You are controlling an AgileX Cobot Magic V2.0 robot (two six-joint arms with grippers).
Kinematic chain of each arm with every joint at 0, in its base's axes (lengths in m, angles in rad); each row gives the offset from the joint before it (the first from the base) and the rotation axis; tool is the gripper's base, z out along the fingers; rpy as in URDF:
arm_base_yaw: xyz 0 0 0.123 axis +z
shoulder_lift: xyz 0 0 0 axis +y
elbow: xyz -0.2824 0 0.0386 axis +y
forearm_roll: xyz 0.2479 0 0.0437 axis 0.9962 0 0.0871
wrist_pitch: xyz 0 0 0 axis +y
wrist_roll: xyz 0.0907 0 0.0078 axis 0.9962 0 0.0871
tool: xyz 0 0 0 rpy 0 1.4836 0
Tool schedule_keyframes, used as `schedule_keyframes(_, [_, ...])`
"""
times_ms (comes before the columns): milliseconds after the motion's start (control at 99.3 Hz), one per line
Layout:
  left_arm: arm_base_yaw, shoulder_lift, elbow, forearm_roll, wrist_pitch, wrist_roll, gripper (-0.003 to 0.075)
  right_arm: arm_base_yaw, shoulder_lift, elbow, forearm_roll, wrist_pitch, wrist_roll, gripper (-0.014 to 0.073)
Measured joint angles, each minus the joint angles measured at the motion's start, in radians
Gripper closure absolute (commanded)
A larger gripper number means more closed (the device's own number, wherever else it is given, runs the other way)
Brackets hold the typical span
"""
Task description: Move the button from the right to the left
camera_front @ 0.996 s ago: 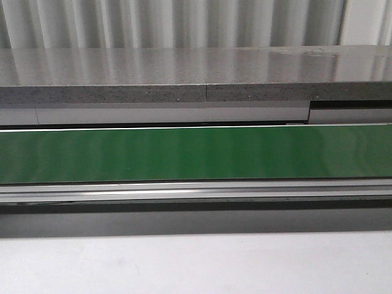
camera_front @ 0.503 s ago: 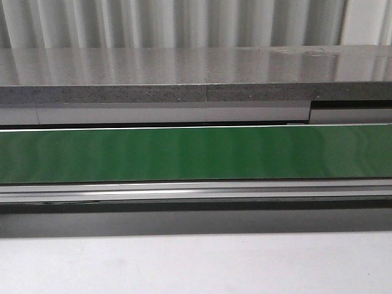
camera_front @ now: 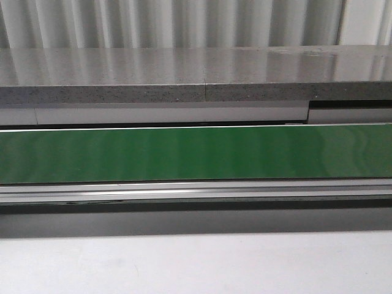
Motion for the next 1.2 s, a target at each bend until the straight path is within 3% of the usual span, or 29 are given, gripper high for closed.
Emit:
schedule_keyframes(282, [0.0, 0.0, 0.0, 0.0, 0.0, 0.0, 0.074, 0.0, 0.277, -0.157, 0.02, 0.133, 0.0, 0.0655])
schedule_keyframes(352, [0.0, 0.0, 0.0, 0.0, 0.0, 0.0, 0.074, 0.0, 0.345, -0.192, 0.029, 0.161, 0.0, 0.0615])
schedule_keyframes(443, [0.0, 0.0, 0.0, 0.0, 0.0, 0.0, 0.074, 0.0, 0.43, -0.234, 0.043, 0.191, 0.0, 0.0482])
schedule_keyframes(624, [0.0, 0.0, 0.0, 0.0, 0.0, 0.0, 0.074, 0.0, 0.575, -0.292, 0.047, 0.202, 0.0, 0.009])
schedule_keyframes(664, [0.0, 0.0, 0.0, 0.0, 0.0, 0.0, 0.074, 0.0, 0.602, -0.305, 0.047, 0.203, 0.0, 0.006])
schedule_keyframes(936, [0.0, 0.0, 0.0, 0.0, 0.0, 0.0, 0.074, -0.037, 0.746, -0.39, 0.051, 0.203, 0.0, 0.0073])
schedule_keyframes(1198, [0.0, 0.0, 0.0, 0.0, 0.0, 0.0, 0.074, -0.233, 0.856, -0.499, 0.043, 0.203, 0.0, 0.0073])
